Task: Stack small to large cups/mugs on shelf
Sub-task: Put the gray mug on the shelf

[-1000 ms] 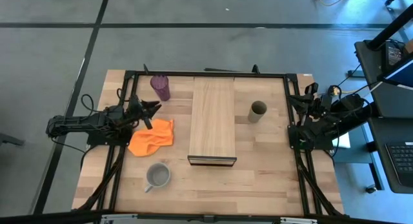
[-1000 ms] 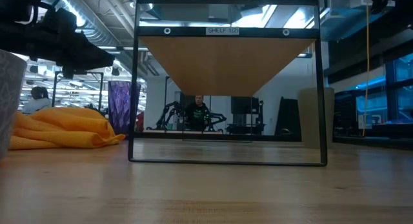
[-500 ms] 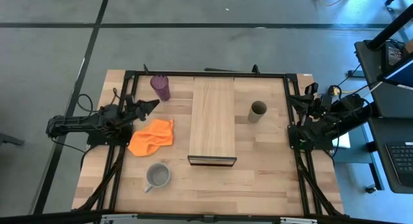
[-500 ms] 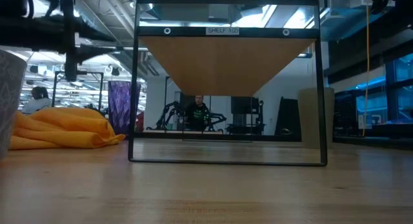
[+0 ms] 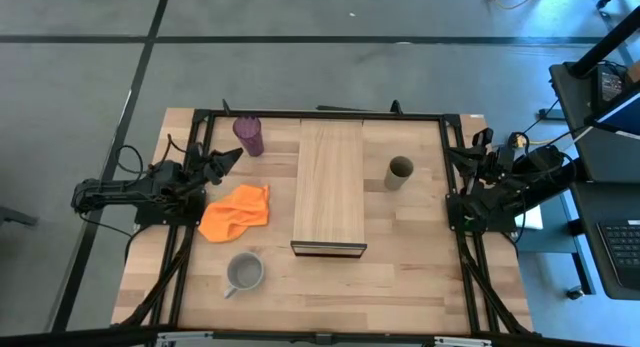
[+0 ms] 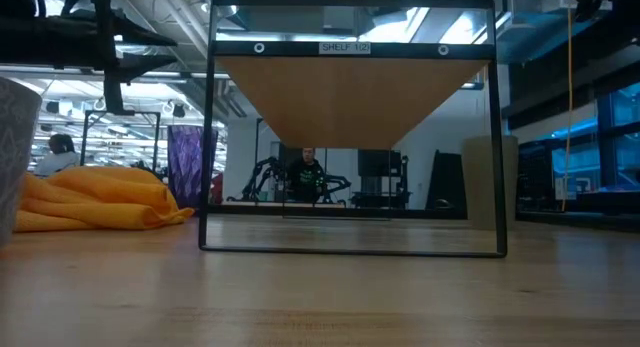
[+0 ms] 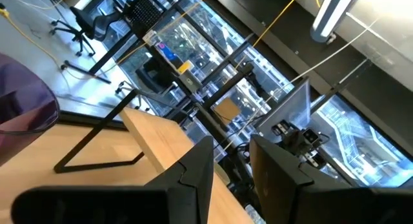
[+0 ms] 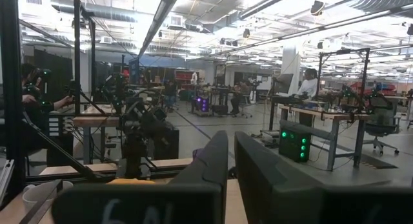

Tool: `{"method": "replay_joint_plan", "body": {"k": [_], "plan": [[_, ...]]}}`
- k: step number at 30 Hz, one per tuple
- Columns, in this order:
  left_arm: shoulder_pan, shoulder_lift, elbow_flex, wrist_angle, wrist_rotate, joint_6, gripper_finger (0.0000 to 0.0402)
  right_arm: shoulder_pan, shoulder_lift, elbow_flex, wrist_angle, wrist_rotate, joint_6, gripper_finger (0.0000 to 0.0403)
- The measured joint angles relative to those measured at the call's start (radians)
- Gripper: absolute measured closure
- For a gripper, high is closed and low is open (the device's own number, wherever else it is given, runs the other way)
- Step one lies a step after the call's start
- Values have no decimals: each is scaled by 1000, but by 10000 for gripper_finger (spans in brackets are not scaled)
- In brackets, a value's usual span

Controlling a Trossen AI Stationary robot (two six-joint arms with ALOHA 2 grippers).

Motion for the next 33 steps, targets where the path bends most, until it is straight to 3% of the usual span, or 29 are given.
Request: {"method": "replay_joint_plan", "body": {"k": [12,18,21,25,28,33], "plan": [[0,0,0,23,-65,-10,305,0,0,0,0,0,-4,371],[-5,1,49,-21,49,41,305,0,0,0,0,0,-4,371],[-20,15,168,-208,86,105,306,0,0,0,0,0,0,371],[-48,108,396,-611,100,138,312,0,0,0,0,0,0,371],[-69,245,542,-830,141,131,315,0,0,0,0,0,0,371],[-119,526,726,-999,246,159,315,0,0,0,0,0,0,371]]}}
